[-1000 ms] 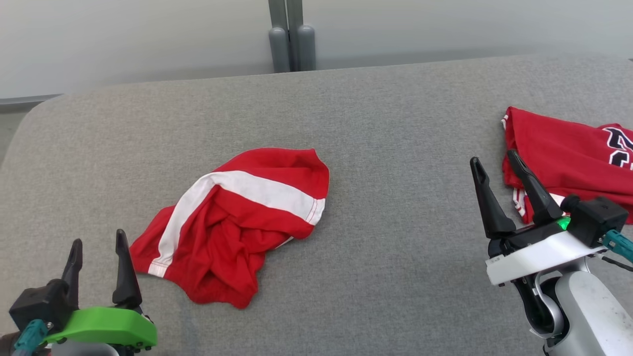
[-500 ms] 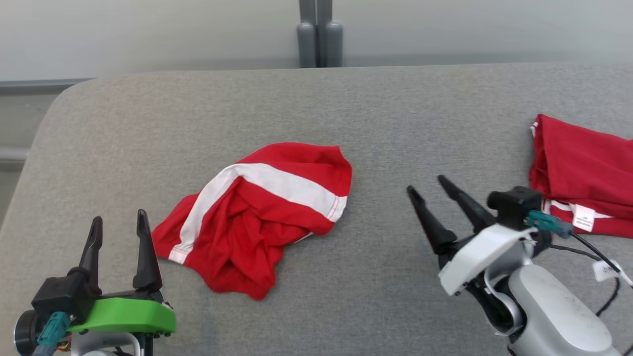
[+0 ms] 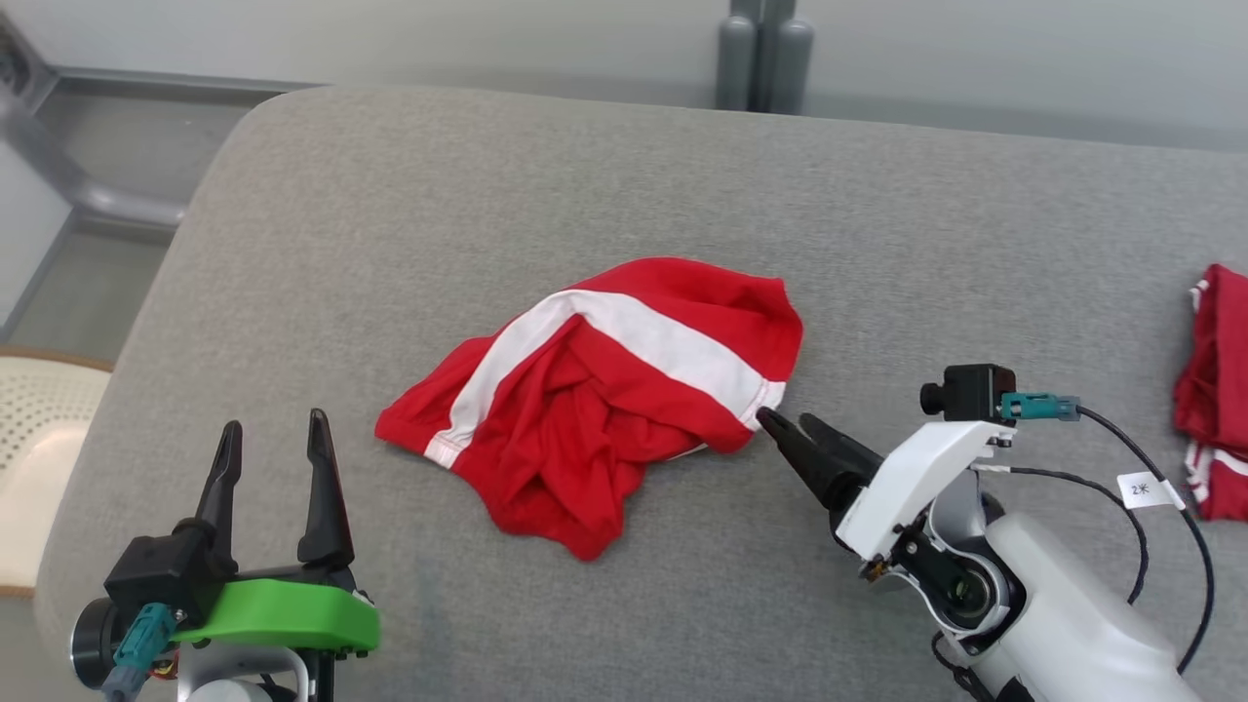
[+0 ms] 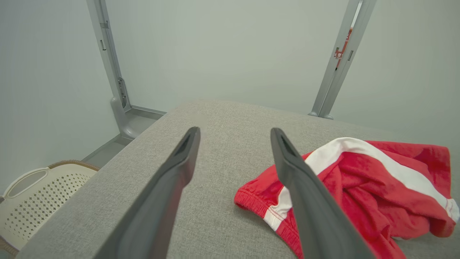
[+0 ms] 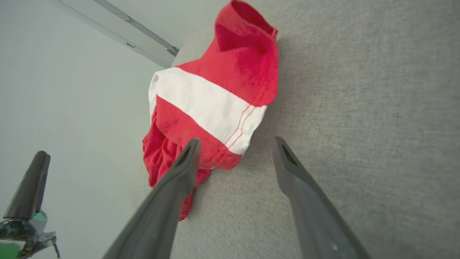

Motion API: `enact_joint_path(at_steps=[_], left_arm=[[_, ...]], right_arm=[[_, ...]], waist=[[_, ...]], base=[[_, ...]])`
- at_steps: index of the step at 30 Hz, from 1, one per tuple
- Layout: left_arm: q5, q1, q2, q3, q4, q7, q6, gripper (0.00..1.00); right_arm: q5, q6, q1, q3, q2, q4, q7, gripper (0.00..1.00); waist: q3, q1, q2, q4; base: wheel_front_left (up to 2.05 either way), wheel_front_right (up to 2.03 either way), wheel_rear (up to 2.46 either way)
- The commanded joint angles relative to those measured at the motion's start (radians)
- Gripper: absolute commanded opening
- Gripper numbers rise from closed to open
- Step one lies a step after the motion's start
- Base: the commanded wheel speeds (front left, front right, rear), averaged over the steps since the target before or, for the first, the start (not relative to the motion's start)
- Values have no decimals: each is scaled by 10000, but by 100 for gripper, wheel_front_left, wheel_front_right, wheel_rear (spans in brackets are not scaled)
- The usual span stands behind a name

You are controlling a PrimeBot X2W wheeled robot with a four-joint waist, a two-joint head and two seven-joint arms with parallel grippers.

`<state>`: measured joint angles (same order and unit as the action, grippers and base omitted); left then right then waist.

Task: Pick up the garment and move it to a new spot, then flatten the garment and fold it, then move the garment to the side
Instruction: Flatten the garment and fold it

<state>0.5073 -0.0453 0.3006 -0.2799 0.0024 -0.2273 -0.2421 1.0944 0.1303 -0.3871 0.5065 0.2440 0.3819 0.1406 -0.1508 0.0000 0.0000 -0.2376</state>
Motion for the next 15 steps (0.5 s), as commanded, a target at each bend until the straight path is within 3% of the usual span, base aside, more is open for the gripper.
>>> enact_joint_path(at_steps=[1,11,12,13,14,15], left_arm=[[16,-177,-13,-16,12,-52,10,100],[24,-353,-87,-145,137,-68,77,100],[21,-353,-99,-156,147,-77,71,100],[19,-361,-108,-169,156,-86,66,100],[18,-366,-110,-173,164,-91,62,100],[22,-365,-109,-173,181,-98,52,100]], right_arm=[[330,9,-154,-65,35,33,98,100],[1357,9,-554,-106,91,395,145,100],[1364,9,-591,-105,117,402,93,87],[1378,9,-640,-104,141,406,1,33],[1346,9,-684,-83,171,397,-85,9],[1296,9,-723,-56,211,380,-186,0]], waist=[[-210,0,0,-408],[-511,0,0,-835],[-524,0,0,-850],[-537,0,0,-864],[-542,0,0,-869],[-541,0,0,-864]], base=[[0,0,0],[0,0,0],[0,0,0],[0,0,0],[0,0,0],[0,0,0]])
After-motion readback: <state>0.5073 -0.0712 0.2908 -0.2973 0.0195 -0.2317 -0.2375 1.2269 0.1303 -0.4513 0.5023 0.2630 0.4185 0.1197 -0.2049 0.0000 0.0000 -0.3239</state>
